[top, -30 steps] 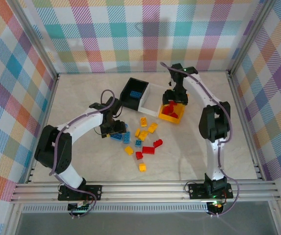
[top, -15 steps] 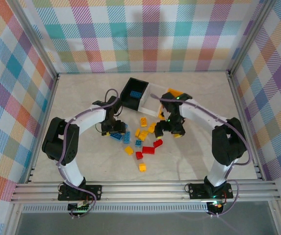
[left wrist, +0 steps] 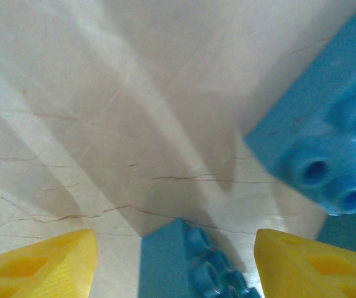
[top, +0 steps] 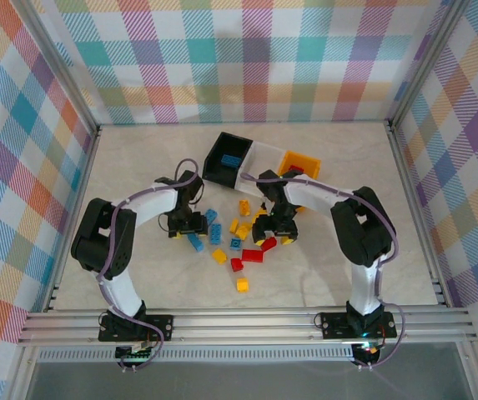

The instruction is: Sort the legos into containers by color

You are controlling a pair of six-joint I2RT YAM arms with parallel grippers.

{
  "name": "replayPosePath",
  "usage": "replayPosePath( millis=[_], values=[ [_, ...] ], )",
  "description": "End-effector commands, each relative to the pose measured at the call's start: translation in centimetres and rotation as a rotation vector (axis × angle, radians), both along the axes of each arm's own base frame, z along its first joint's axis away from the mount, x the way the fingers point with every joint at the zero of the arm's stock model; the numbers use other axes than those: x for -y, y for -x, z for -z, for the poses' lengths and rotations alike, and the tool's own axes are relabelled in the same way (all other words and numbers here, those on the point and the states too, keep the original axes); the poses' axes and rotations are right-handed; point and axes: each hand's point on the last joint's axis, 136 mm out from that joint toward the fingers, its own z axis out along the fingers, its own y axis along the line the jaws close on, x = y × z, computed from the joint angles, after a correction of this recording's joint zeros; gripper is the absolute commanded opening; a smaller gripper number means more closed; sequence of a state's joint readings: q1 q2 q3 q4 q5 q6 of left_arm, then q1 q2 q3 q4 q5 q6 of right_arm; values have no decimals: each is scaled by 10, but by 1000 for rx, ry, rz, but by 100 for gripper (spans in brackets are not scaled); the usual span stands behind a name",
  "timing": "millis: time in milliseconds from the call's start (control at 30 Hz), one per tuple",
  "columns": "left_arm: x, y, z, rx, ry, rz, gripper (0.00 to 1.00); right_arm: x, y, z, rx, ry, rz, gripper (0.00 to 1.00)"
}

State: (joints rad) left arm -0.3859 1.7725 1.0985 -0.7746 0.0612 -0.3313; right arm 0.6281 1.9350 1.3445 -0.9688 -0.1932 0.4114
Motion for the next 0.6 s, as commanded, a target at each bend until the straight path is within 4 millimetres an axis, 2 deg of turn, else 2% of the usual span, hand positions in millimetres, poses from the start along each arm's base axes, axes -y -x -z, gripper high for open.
replayPosePath(
  millis=[0,67,233,433,567],
  values=[
    [-8,6,4,-11,-11,-6,66,-6,-5,-2,-2,-13,25,69],
    [-9,8,5,-17,-7,-9,64,-7,-4,0,-9,-17,29,62],
    [-8,13,6,-30,7,-15,59,-8,0,5,-25,-12,36,53],
    [-6,25,11,-58,34,-59,56,-3,4,8,-32,10,50,36],
    [-7,29,8,-63,34,-64,60,2,3,4,-17,33,50,35]
  ],
)
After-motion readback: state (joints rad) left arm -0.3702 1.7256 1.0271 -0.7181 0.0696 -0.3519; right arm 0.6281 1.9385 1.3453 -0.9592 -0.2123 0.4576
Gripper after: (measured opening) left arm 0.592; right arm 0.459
